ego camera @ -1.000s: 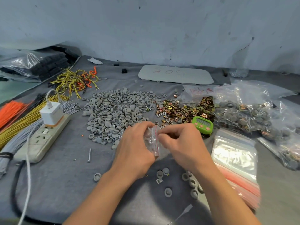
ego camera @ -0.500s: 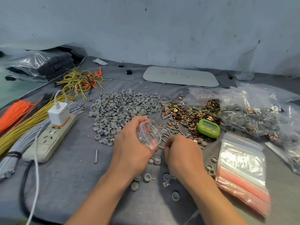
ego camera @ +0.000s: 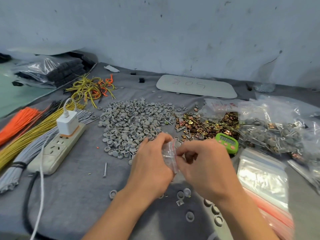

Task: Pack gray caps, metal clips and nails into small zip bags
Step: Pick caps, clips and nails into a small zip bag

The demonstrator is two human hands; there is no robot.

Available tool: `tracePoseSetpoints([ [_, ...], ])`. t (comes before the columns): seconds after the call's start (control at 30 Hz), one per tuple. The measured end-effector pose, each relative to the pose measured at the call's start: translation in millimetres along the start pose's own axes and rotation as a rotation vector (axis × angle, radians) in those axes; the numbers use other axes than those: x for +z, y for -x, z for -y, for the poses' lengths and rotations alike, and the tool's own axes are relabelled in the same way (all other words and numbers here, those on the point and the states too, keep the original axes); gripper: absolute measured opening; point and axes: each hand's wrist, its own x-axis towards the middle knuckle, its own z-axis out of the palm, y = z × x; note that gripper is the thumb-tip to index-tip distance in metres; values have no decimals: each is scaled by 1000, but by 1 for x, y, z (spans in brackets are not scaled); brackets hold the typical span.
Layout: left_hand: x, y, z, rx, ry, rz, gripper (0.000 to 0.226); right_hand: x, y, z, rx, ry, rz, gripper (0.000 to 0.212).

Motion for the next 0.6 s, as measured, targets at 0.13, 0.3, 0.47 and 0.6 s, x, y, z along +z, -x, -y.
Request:
tracePoseSetpoints([
  [0.13, -1, 0, 0, -20, 25, -2, 45, 12, -4, -1, 91, -244, -32, 18],
  [0.3, -8, -2, 3, -48, 113, -21, 47, 10, -18, -32, 398, -139, -173, 15],
  [0.47, -11, -3, 7, -40, 127, -41, 47, 25, -21, -41, 422, 281, 123, 11],
  [0.6, -8, -1, 5, -29, 94, -29, 47, 34, -22, -41, 408, 376, 142, 14],
])
